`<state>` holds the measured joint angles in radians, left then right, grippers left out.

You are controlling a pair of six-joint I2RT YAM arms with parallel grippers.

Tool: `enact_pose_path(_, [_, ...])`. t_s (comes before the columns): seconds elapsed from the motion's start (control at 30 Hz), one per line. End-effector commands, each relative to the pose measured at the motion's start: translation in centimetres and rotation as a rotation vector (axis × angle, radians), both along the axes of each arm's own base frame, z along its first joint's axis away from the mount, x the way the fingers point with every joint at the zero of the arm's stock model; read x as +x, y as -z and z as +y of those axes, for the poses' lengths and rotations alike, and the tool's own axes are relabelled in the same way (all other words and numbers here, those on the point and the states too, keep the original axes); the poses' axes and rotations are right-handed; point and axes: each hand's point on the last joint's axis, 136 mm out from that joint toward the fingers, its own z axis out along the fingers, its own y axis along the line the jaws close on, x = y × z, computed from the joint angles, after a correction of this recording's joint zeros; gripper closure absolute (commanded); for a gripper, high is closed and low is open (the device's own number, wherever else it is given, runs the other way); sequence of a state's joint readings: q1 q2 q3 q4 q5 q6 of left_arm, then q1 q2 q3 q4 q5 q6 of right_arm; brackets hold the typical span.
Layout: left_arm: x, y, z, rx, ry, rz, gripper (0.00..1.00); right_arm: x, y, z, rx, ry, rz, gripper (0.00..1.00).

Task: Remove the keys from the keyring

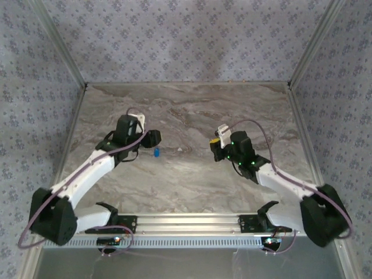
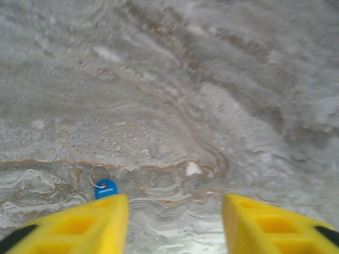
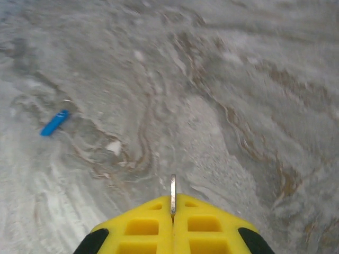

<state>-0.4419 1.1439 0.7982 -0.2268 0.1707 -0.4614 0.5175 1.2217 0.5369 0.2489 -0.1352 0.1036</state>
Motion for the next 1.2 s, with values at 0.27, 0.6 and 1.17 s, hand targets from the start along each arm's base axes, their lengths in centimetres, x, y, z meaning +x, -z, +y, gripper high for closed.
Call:
enact_pose_path(0.27, [-3.9,-3.7,0.1,-0.090,0.061,-0.114,0.38,6.1,5.8,0.9,0.164,0.127,0.231,1.00])
enact_pose_path(0.6, [-3.7,-4.0,0.3,-0.084,0.045,-0.146,0.36,6.7,9.2,-2.1,0.180,0.244,0.299,0.82])
enact_pose_path(1.17, [0.3,-2.1,7.2,0.266,-0.300,-0.142,0.01,4.8,0.4,-15.2,-0.107,0.680,0.088,0.00])
